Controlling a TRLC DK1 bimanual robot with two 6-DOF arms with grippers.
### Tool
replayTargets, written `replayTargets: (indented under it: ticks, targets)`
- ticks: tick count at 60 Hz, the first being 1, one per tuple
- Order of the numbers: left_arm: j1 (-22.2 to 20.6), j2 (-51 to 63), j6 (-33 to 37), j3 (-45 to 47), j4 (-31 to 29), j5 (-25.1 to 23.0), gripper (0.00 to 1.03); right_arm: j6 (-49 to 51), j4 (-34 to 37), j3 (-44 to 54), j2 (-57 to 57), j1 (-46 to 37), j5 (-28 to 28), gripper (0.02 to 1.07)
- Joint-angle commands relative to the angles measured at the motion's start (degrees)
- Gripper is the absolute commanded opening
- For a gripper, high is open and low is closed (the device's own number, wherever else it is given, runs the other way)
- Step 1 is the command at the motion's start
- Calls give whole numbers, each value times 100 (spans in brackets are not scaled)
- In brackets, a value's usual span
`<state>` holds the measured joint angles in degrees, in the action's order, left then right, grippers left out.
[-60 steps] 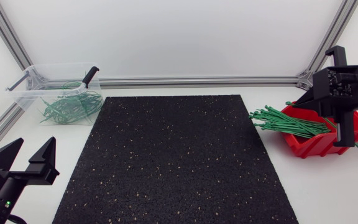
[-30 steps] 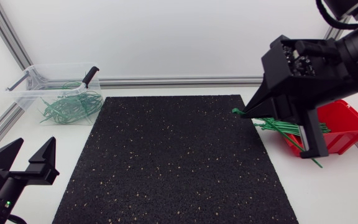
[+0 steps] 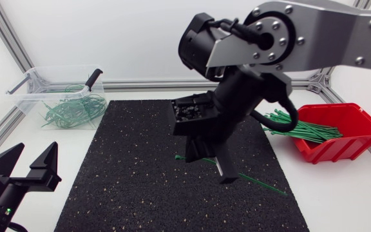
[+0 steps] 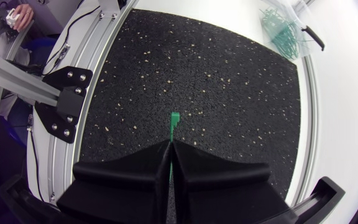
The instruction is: Take a green cable tie from the red box, thread the tail through the head to close it, then place it in the transparent bin on the left.
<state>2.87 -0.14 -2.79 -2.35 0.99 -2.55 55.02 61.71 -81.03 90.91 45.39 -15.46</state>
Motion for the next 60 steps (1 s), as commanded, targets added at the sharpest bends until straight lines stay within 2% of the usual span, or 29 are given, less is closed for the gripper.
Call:
replayTargets:
  ticks: [1, 19, 38, 56, 60]
  targets:
    - [-24, -47, 41, 235, -99, -35, 99, -106, -1, -220, 436, 146, -159, 8]
    - [-24, -47, 41, 235, -99, -35, 99, 158, 139, -826, 1684, 374, -598, 8]
    - [-24, -47, 41, 235, -99, -35, 99, 790, 904, -1617, 2994, 436, -1073, 8]
    - [-24, -47, 41, 235, -91, -35, 99, 949, 790, -1942, 3785, 515, -1099, 8]
    - [-24, -47, 41, 235, -91, -35, 99, 940, 772, -2048, 3846, 541, -1055, 14]
